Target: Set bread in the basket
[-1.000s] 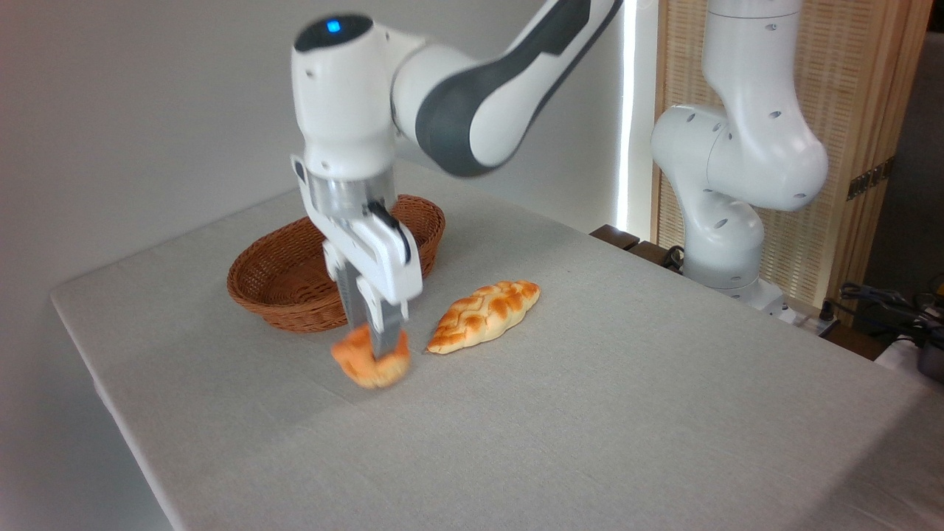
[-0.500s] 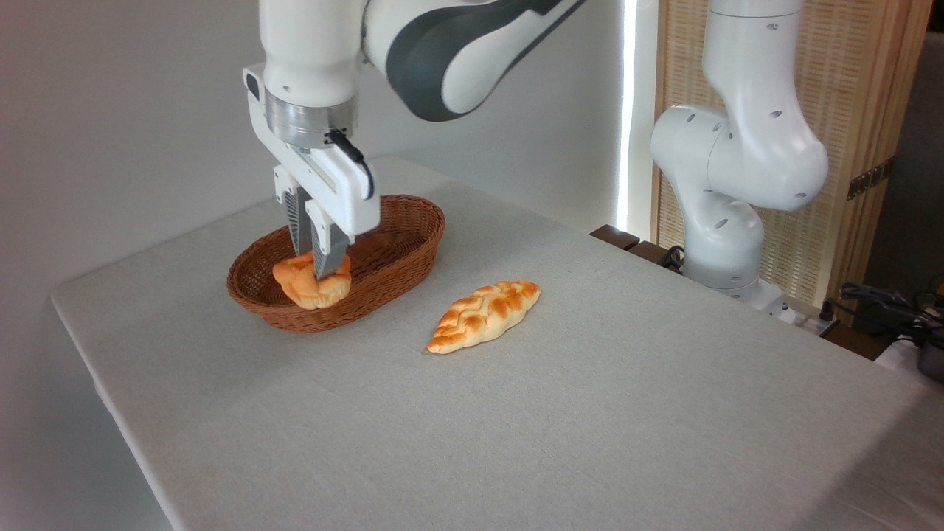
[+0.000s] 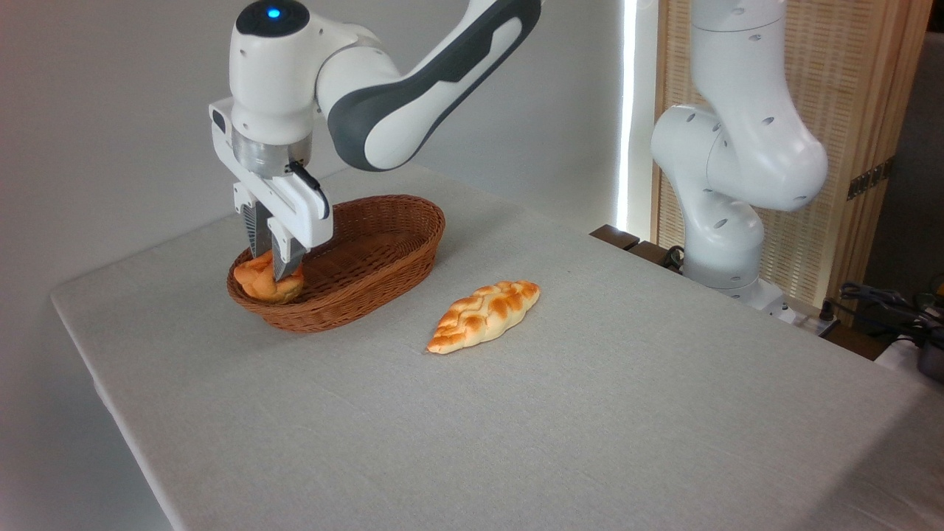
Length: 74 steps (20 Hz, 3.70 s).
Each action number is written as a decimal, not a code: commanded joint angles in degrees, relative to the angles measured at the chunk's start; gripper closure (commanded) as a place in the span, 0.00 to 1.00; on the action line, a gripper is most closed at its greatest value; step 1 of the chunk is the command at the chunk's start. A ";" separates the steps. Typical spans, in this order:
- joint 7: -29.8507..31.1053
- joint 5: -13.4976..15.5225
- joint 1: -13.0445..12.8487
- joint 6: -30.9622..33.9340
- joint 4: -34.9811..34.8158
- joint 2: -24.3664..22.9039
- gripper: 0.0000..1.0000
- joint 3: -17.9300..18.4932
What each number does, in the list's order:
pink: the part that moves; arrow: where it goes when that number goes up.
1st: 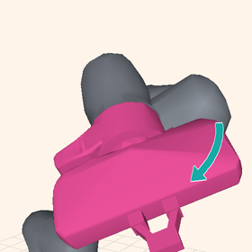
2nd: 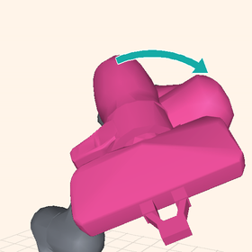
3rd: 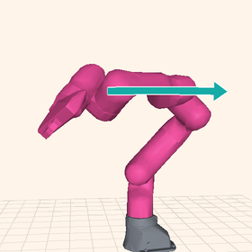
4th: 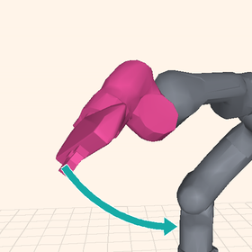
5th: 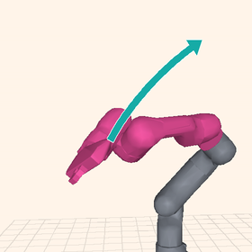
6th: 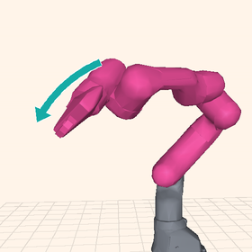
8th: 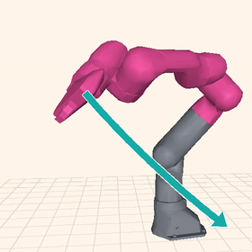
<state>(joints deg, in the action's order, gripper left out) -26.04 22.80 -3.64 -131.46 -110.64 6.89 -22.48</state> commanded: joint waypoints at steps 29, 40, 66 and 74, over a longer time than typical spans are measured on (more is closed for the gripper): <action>-9.56 -23.86 4.61 27.82 16.77 -6.27 0.00 12.19; -11.75 -17.79 4.08 40.66 17.91 -8.65 0.00 18.26; -15.71 -17.09 0.56 39.88 17.65 -8.12 0.00 22.39; -15.01 -20.42 0.65 39.26 17.74 -8.21 0.00 22.04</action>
<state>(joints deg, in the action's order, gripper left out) -40.41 4.47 -2.81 -92.25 -93.72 -1.50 -0.66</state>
